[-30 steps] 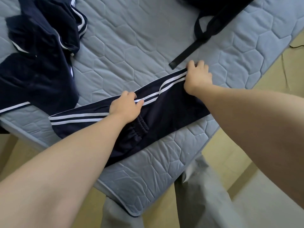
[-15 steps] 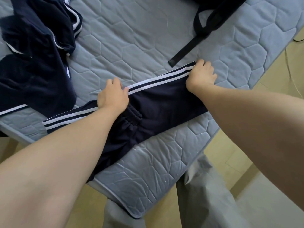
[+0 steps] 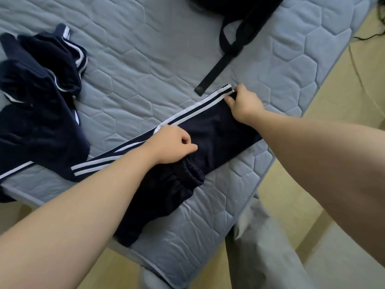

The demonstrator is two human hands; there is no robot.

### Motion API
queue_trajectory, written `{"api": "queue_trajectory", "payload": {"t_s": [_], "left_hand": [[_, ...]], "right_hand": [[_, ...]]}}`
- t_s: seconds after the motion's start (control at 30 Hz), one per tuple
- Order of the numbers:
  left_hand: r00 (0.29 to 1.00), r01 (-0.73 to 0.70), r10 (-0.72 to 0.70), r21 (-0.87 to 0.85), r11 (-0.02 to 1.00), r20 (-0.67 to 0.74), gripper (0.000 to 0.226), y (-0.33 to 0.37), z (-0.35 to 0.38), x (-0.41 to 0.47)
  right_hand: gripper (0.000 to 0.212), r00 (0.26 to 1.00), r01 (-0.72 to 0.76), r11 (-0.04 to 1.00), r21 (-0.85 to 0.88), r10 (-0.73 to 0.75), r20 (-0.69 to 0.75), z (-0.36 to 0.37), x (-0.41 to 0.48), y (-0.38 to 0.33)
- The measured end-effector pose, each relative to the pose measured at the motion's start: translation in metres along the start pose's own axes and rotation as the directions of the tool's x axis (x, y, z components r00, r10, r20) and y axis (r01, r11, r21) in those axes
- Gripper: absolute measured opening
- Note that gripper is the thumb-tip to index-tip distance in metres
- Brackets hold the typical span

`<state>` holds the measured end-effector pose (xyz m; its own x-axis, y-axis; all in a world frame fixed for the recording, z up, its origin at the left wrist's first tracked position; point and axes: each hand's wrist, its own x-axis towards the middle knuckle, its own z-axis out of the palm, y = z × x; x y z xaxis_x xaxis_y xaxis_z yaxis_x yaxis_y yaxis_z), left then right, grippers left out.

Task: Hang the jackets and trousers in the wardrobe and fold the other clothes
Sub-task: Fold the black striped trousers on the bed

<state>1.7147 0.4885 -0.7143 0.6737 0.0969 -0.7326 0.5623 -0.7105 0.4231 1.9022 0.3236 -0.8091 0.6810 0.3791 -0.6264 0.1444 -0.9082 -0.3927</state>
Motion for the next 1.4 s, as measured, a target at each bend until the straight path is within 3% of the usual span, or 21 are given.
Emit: {"api": "queue_trajectory", "payload": {"t_s": [0.2, 0.3, 0.43, 0.53, 0.57, 0.67, 0.73, 0.87, 0.97, 1.1, 1.17, 1.23, 1.33, 1.4], "left_hand": [[0.988, 0.026, -0.066, -0.267, 0.963, -0.140, 0.044, 0.068, -0.031, 0.073], [0.983, -0.009, -0.040, -0.263, 0.965, -0.181, 0.046, 0.099, -0.038, 0.109], [0.992, 0.002, -0.040, -0.296, 0.955, -0.124, 0.047, 0.117, -0.034, 0.136], [1.000, 0.001, 0.000, -0.342, 0.940, 0.003, 0.022, 0.117, -0.037, 0.138], [0.999, 0.010, 0.003, -0.320, 0.947, 0.040, 0.016, 0.115, -0.040, 0.137], [0.994, -0.008, 0.027, -0.178, 0.984, 0.110, 0.045, 0.107, -0.051, 0.133], [0.990, -0.043, 0.052, -0.067, 0.997, 0.128, 0.055, 0.107, -0.055, 0.136], [0.989, -0.140, 0.127, 0.188, 0.972, 0.081, 0.053, 0.116, -0.051, 0.153], [0.971, -0.238, 0.199, 0.452, 0.860, 0.131, 0.052, 0.117, -0.043, 0.161], [0.935, -0.341, 0.176, 0.642, 0.687, 0.308, 0.062, 0.120, -0.051, 0.161], [0.929, -0.336, 0.099, 0.701, 0.629, 0.357, 0.065, 0.129, -0.061, 0.153], [0.928, -0.318, 0.030, 0.747, 0.583, 0.372, 0.067, 0.139, -0.074, 0.134], [0.939, -0.306, 0.040, 0.781, 0.545, 0.340, 0.061, 0.144, -0.102, 0.085], [0.948, -0.297, 0.072, 0.783, 0.547, 0.310, 0.059, 0.142, -0.125, 0.040]], "right_hand": [[0.046, 0.997, 0.032, 0.997, 0.075, -0.037, 0.061, -0.007, 0.006, 0.006], [0.046, 0.992, -0.039, 0.969, 0.244, 0.009, 0.122, -0.015, 0.008, 0.014], [0.057, 0.951, -0.222, 0.830, 0.511, 0.068, 0.303, -0.025, 0.007, 0.022], [0.058, 0.921, -0.343, 0.723, 0.600, 0.133, 0.366, -0.029, 0.008, 0.024], [0.056, 0.910, -0.380, 0.676, 0.631, 0.149, 0.387, -0.030, 0.008, 0.025], [0.057, 0.855, -0.480, 0.526, 0.702, 0.103, 0.508, -0.035, 0.005, 0.029], [0.064, 0.814, -0.520, 0.500, 0.693, 0.046, 0.578, -0.038, 0.001, 0.033], [0.072, 0.769, -0.542, 0.473, 0.695, -0.055, 0.637, -0.041, -0.007, 0.040], [0.063, 0.769, -0.476, 0.547, 0.689, -0.122, 0.628, -0.038, -0.013, 0.040], [0.090, 0.808, -0.384, 0.699, 0.603, -0.062, 0.586, -0.037, -0.019, 0.034], [0.081, 0.812, -0.272, 0.857, 0.437, -0.039, 0.582, -0.043, -0.029, 0.022], [0.065, 0.870, -0.116, 0.973, 0.197, 0.004, 0.493, -0.051, -0.042, 0.005], [0.043, 0.908, -0.025, 0.996, 0.090, -0.015, 0.419, -0.078, -0.074, -0.033], [0.044, 0.897, 0.055, 0.998, 0.024, -0.060, 0.437, -0.104, -0.105, -0.063]]}}
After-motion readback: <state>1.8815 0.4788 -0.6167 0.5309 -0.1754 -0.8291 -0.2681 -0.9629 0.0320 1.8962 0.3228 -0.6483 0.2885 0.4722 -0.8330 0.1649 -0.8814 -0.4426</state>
